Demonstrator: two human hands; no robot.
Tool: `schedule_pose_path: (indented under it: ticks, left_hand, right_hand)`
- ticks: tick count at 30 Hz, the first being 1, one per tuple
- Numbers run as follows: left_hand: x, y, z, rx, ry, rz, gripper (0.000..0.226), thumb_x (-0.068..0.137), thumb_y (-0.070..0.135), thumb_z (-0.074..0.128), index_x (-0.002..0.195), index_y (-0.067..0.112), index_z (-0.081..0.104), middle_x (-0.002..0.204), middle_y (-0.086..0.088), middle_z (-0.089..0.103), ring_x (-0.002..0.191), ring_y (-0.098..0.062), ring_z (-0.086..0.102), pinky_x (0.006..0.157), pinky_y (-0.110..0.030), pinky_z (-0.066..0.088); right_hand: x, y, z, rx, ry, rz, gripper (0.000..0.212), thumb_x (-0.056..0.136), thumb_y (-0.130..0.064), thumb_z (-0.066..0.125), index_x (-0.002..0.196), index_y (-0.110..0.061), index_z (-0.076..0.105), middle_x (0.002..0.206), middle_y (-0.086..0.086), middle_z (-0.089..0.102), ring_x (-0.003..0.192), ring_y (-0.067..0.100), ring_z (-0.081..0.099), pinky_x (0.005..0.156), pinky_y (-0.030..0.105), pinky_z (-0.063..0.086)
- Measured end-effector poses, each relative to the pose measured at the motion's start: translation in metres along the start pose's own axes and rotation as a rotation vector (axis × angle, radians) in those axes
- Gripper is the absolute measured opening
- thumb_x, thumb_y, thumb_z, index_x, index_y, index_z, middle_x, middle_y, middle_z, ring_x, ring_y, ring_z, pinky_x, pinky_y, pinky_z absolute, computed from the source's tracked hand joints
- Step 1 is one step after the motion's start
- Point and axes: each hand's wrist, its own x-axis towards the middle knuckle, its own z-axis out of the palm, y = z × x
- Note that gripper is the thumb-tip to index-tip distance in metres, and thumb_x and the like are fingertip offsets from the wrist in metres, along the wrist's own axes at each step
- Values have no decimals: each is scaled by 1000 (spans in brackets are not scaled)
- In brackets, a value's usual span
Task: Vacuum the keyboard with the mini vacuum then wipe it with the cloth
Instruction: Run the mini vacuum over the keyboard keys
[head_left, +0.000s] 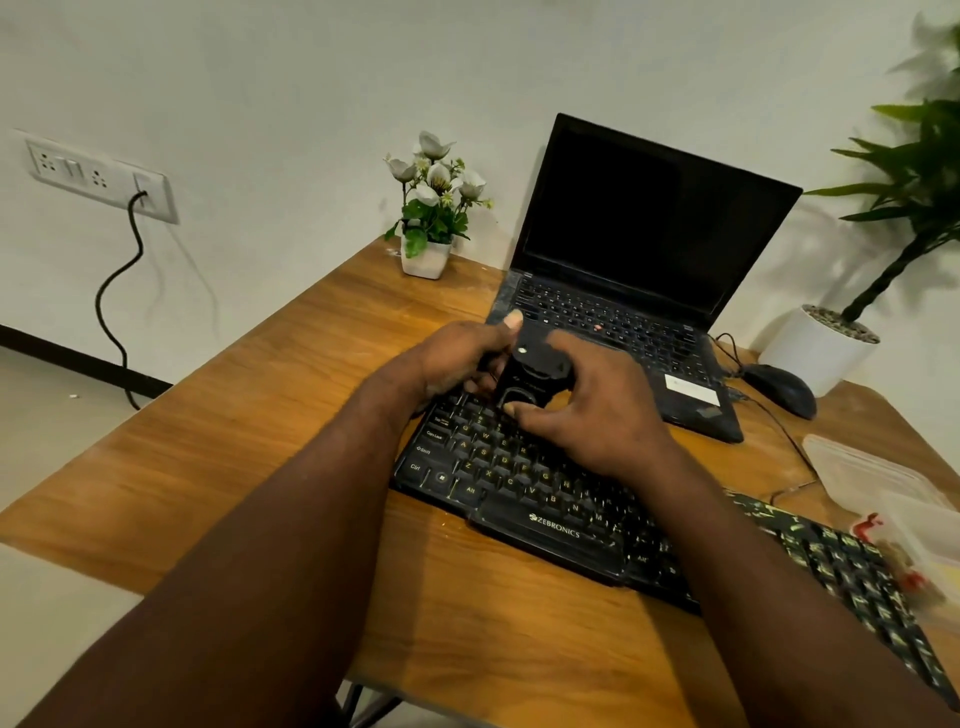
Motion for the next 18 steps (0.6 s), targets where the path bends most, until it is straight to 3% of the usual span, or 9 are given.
schedule_pose_path:
  ticks: [1,3,5,8,11,13,18]
  left_hand:
    - [0,-1,-2,-37,42,-5,53,107,54,42,94,11,69,75,-5,59,60,-12,50,57,-23,40]
    - [1,-2,-4,-145,88,-13,58,102,63,45,80,20,76,87,-15,69,75,-22,60,74,-31,47]
    - [1,-2,-5,-191,112,-19,60,101,64,48,66,25,76,92,-13,76,83,-19,66,86,-38,50]
    - [1,1,0,-113,83,-1,63,105,61,38,71,20,72,77,-6,67,69,-15,62,71,-31,47]
    - [3,-1,1,8,-19,-3,70,105,62,24,92,11,71,74,-5,66,58,-10,61,56,-20,46]
    - [6,-2,0,67,-73,1,79,102,64,22,104,5,75,83,-10,75,61,-12,68,55,-17,48]
    - [8,-2,2,119,-88,-3,80,106,61,21,111,2,75,87,-12,77,63,-11,70,56,-16,47]
  right_hand:
    - [4,-5,4,10,-9,-14,46,74,-41,88,111,-35,62,95,-17,68,81,3,63,67,17,41]
    - [9,-15,13,36,-28,-42,52,75,-41,88,119,-33,63,99,-16,69,80,3,65,70,20,47]
    - [11,-22,20,57,-35,-68,56,75,-38,88,124,-33,62,101,-14,71,84,3,67,75,23,55]
    - [6,-13,15,103,-57,-48,45,76,-34,89,107,-39,58,91,-17,69,76,1,67,66,16,52]
    - [-12,12,-4,90,-59,23,43,73,-40,88,104,-32,60,94,-13,71,79,6,69,68,32,59]
    - [-27,28,-21,90,-65,87,44,72,-38,89,107,-34,62,96,-13,73,81,7,71,73,40,62]
    - [-51,48,-50,102,-80,191,45,72,-30,91,106,-38,62,97,-17,73,90,-1,68,83,37,61]
